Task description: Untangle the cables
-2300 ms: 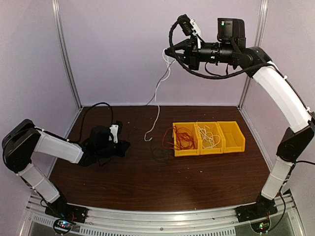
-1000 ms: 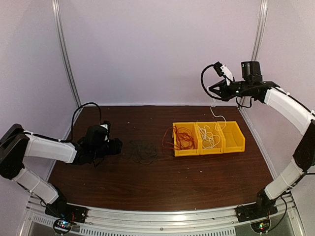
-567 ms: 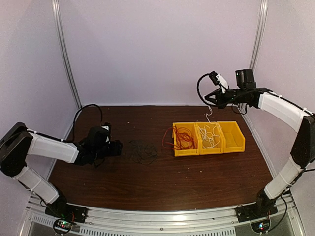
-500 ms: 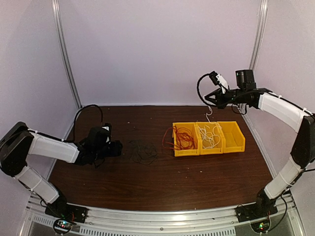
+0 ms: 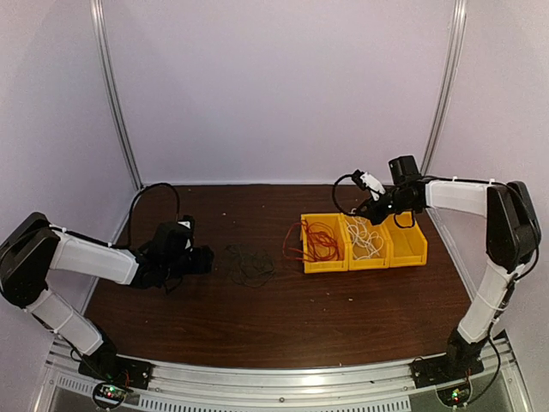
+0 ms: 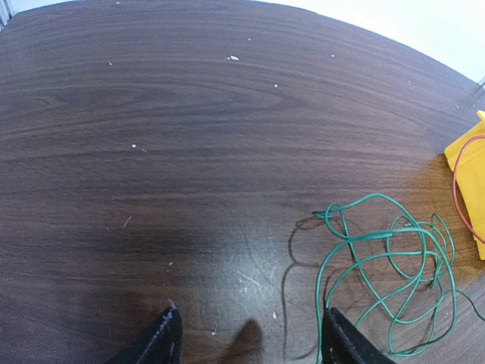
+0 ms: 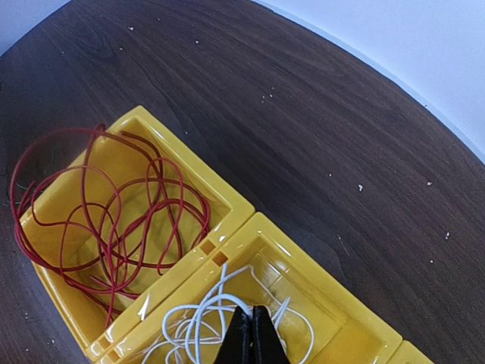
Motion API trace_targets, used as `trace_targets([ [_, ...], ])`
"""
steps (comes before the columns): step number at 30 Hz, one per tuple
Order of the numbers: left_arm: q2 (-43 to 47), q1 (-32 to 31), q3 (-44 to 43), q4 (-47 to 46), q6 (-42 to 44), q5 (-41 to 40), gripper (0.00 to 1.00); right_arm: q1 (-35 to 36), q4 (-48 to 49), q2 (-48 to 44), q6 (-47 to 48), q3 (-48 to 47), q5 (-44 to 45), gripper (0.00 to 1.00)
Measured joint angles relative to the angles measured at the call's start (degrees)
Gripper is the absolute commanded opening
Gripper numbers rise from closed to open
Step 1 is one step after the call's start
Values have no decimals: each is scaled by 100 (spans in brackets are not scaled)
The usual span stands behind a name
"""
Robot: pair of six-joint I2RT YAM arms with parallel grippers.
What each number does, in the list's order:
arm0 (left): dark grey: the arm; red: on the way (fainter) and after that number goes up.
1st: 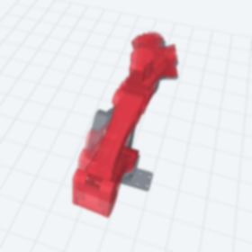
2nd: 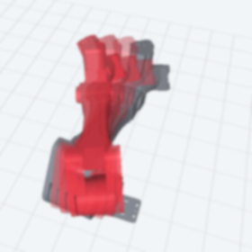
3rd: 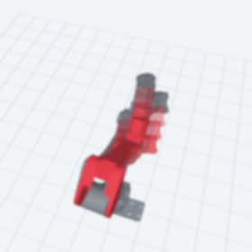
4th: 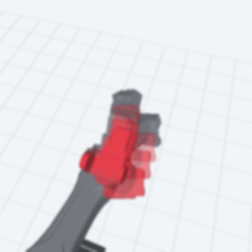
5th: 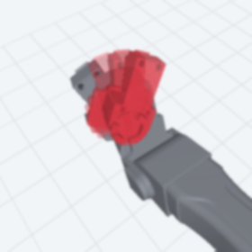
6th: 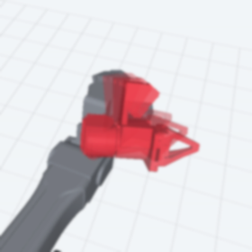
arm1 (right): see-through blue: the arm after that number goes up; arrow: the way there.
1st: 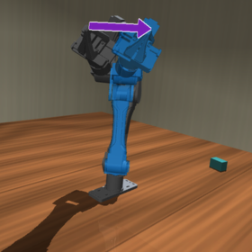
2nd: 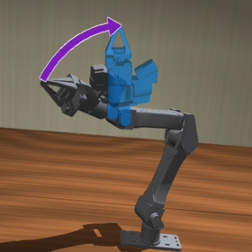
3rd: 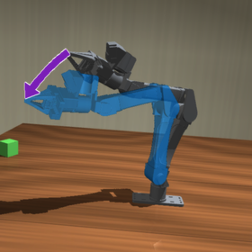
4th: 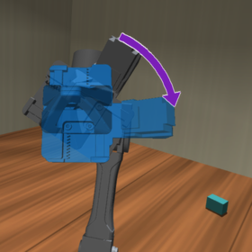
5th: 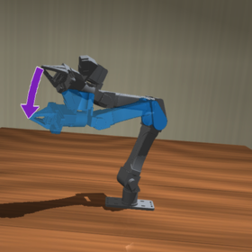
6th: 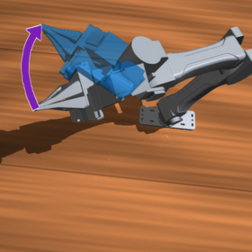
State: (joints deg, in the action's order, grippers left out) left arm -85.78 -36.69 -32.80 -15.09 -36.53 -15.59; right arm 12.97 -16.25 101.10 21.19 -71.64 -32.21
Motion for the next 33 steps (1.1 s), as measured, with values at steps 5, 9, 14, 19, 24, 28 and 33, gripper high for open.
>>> trace_targets([
  [5, 0, 0, 0, -42, 0, 0, 64, 0, -94, 219, 166, 0, 374, 0],
  [9, -11, 0, 0, -105, 4, 2, 64, 20, -313, 439, 313, -2, 612, 11],
  [14, -83, 0, -17, -120, 39, 9, 64, 74, -894, 503, 485, -192, 955, 33],
  [19, -103, 0, -74, -122, 109, 20, 65, 144, -1502, 293, 605, -730, 1316, 48],
  [24, -227, 2, -118, -162, 153, 173, 64, 608, -1864, -162, 684, -1215, 1762, 50],
  [28, -374, 15, -177, -201, 173, 409, 61, 1425, -1904, -166, 713, -1399, 1821, 49],
  [33, -542, 79, -262, -271, 179, 678, 60, 2374, -2013, 496, 656, -1985, 1252, 49],
])
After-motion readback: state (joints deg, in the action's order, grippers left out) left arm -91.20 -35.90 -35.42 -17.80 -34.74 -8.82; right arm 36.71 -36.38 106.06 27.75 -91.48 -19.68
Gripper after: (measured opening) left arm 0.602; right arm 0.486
